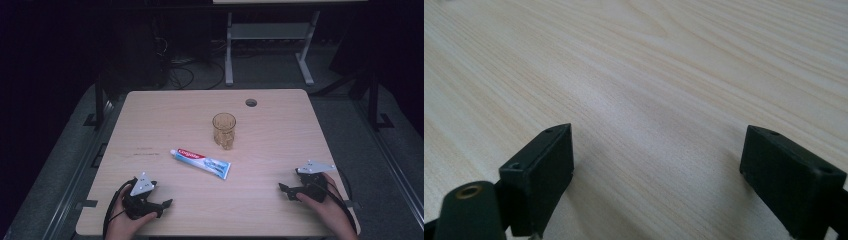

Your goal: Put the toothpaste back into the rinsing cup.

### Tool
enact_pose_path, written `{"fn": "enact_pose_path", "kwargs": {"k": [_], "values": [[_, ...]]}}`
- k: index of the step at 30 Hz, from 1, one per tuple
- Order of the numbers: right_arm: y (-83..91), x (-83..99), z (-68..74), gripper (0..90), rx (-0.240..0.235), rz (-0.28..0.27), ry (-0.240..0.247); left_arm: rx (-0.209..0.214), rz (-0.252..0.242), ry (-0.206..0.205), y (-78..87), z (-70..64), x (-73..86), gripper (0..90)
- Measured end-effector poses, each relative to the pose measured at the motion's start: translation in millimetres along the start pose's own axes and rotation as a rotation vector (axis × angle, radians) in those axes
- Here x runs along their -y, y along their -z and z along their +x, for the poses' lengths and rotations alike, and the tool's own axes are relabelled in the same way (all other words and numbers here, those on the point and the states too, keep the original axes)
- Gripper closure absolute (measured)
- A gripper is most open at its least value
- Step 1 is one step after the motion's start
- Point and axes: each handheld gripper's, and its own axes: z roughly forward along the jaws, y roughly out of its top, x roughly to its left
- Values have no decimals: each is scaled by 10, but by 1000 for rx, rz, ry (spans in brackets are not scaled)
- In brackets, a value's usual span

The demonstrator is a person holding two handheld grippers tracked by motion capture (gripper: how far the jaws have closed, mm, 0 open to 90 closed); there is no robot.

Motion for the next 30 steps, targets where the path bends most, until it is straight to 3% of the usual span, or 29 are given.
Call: {"fn": "enact_pose_path", "kwargs": {"k": [8,16,26,30], "values": [[0,0,-2,132,-1,0,2,-1,-1,1,7,1,1,146],[1,0,-3,133,-2,0,2,27,13,12,43,4,-52,357],[-2,0,-4,133,-3,-3,5,74,-2,49,-18,56,-252,526],[-1,1,-3,133,-5,-3,6,99,9,39,-60,57,-352,662]]}}
